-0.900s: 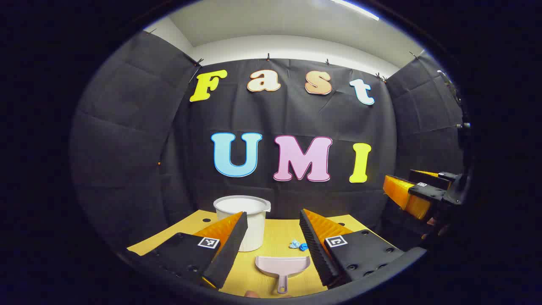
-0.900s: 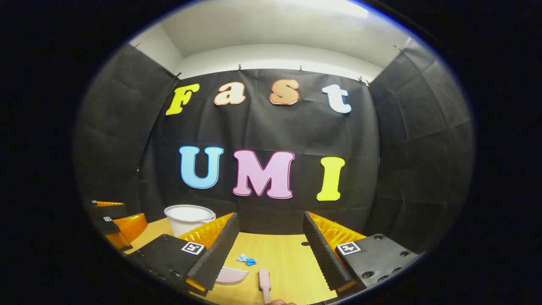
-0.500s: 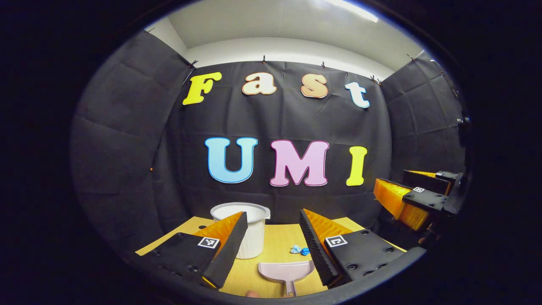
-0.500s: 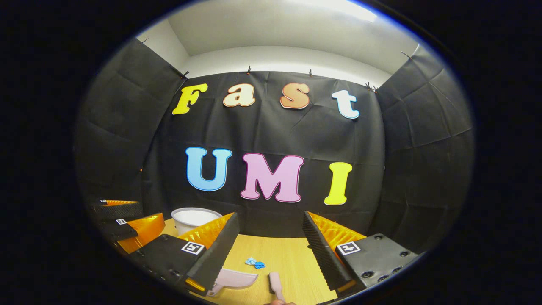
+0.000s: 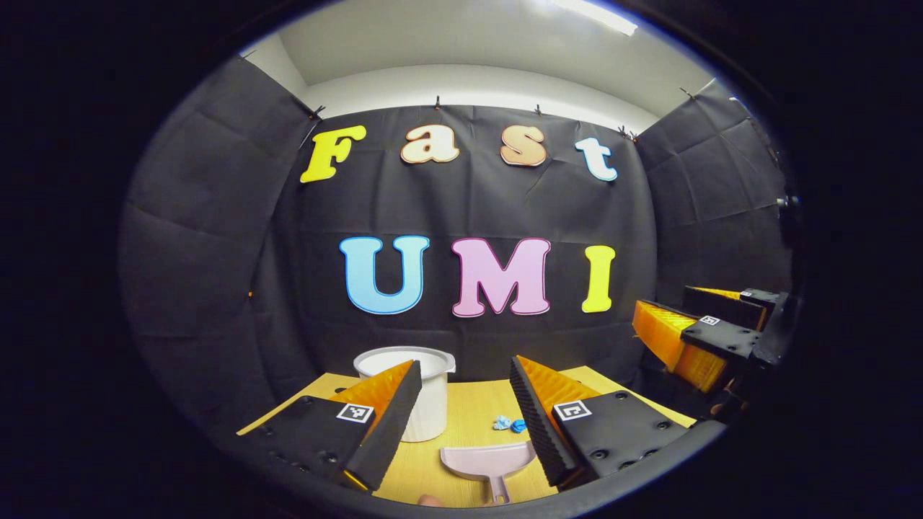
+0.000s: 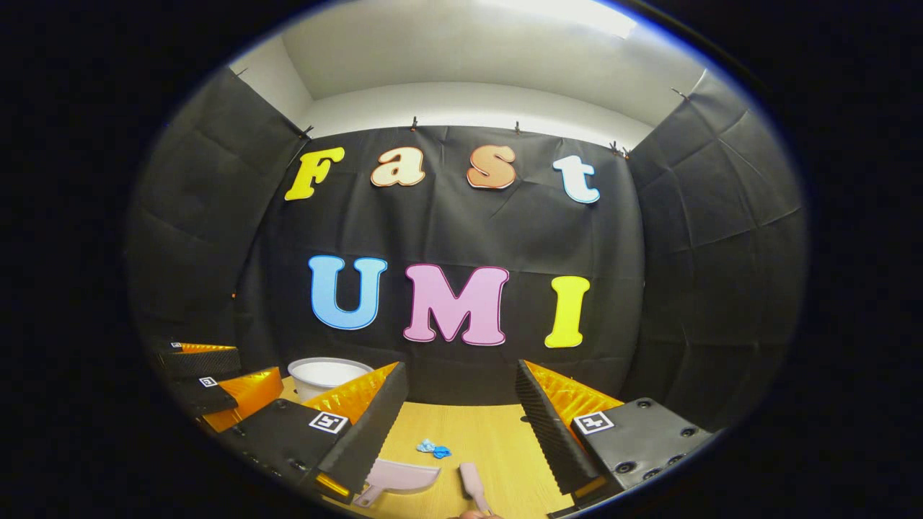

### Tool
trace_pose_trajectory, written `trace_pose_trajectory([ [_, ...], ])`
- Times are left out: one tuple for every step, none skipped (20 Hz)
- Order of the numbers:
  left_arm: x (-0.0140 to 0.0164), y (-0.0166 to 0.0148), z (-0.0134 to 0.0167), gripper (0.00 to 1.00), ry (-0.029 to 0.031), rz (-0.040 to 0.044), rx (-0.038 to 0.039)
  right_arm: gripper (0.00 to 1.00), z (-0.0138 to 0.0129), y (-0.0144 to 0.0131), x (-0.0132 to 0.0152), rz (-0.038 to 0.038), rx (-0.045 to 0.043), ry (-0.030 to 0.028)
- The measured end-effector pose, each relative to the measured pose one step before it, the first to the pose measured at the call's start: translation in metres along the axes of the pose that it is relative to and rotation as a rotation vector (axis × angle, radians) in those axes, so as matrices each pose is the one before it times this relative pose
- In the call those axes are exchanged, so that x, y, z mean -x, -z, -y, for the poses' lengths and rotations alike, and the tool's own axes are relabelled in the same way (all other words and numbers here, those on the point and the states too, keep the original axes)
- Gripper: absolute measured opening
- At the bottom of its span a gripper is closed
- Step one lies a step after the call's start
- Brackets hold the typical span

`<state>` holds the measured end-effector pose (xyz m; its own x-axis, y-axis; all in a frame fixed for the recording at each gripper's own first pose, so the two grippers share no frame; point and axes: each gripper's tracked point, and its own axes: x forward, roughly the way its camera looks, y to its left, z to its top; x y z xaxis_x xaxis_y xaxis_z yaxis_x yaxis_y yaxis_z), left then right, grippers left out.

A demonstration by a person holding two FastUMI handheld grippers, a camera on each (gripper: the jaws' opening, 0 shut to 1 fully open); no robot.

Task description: Pick up the small broom and dustpan from the desktop, sweep the trash into the dustpan with the broom, and then empty the trash into the garbage bin.

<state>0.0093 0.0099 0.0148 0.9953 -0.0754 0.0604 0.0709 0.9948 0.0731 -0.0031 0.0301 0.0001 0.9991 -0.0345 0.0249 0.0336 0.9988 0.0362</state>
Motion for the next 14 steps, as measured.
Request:
trace_pose_trajectory([
  [0.00077,-0.00134,-0.00123,0.73,-0.00103,0.00426,-0.00909,0.97,-0.0026,0.00062,0.00071,-0.00068,-0.00043,-0.00539],
  [-0.00012,-0.00062,0.00027,0.74,-0.00002,0.00052,-0.00617,0.97,-0.00205,0.00053,0.0009,-0.0009,0.0024,-0.0061],
  [0.00017,0.00185,0.00023,0.74,-0.00011,-0.00173,-0.00424,0.98,-0.00125,0.00055,0.00019,-0.00163,0.00606,-0.00256],
  [0.00068,0.00002,0.00014,0.73,-0.00268,-0.00191,-0.00331,0.97,-0.00074,0.00041,0.00061,0.00011,0.00477,-0.00346],
  [0.00021,0.00013,0.00035,0.74,-0.0014,0.00054,-0.00131,0.98,-0.00028,0.00064,0.00166,0.00084,-0.00023,-0.00272],
  [0.00017,-0.00147,0.00147,0.73,0.00312,0.00358,0.00037,0.98,-0.0017,-0.00142,0.00129,0.00226,-0.00503,-0.00342],
  [-0.00038,0.00114,0.00215,0.73,0.00244,0.00126,0.00102,0.97,-0.0017,-0.00086,0.00092,0.00121,-0.00505,-0.0032],
  [-0.00038,-0.00066,0.00047,0.73,-0.001,-0.00256,0.0012,0.97,0.00076,0.00107,-0.00052,-0.00118,-0.00117,-0.00149],
  [-0.00101,0.00223,-0.00031,0.73,-0.00022,-0.00183,0.004,0.97,0.00021,0.00128,-0.00039,-0.00227,0.00149,-0.00146],
  [-0.00076,-0.00026,0.001,0.73,-0.00044,0.00046,0.00573,0.97,-0.00046,0.00113,-0.00029,-0.00224,0.00309,-0.00171],
  [-0.00117,0.00172,0.00074,0.73,0.00306,0.00167,0.00874,0.97,0.00009,0.00044,-0.00142,0.00037,0.00413,-0.00127],
  [-0.00266,0.00286,0.00154,0.73,0.00303,-0.00305,0.00642,0.97,0.00144,0.00113,-0.00131,0.00152,0.00677,0.00222],
  [-0.004,0.00717,0.00293,0.74,0.01166,-0.00744,0.00433,0.97,0.00357,0.00247,-0.00244,-0.0018,0.01416,0.01041],
  [-0.00486,0.00883,0.00619,0.74,0.0217,-0.01179,-0.00497,0.97,0.00417,0.00398,-0.00312,-0.00383,0.01628,0.01249],
])
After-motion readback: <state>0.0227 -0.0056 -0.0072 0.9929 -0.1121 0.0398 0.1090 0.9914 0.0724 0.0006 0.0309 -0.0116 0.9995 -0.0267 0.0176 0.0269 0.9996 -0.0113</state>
